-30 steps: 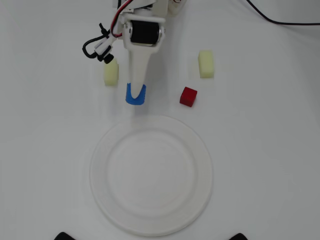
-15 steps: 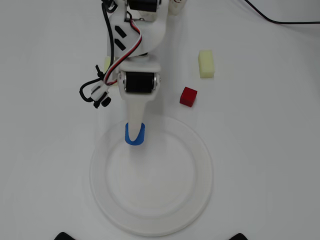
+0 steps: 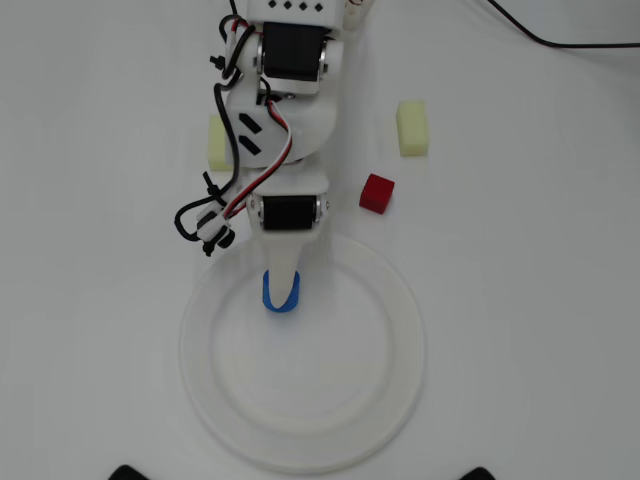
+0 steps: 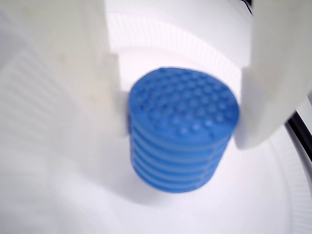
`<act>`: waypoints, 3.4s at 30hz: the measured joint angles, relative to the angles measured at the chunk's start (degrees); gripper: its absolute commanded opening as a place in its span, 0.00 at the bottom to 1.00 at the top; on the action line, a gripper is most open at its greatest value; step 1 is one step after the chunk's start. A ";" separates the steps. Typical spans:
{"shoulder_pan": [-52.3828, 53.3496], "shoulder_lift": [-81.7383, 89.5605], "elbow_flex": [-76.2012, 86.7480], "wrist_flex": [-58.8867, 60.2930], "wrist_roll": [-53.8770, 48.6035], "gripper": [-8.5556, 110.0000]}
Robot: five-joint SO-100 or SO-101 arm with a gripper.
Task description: Grasp a blue block and put it in the dish.
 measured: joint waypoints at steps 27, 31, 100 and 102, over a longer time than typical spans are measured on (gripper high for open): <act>2.37 18.46 3.16 10.81 -1.05 0.35; 2.37 32.87 11.69 12.57 -2.99 0.37; -3.52 103.89 69.96 47.55 1.05 0.07; -3.52 103.89 70.49 47.55 1.05 0.07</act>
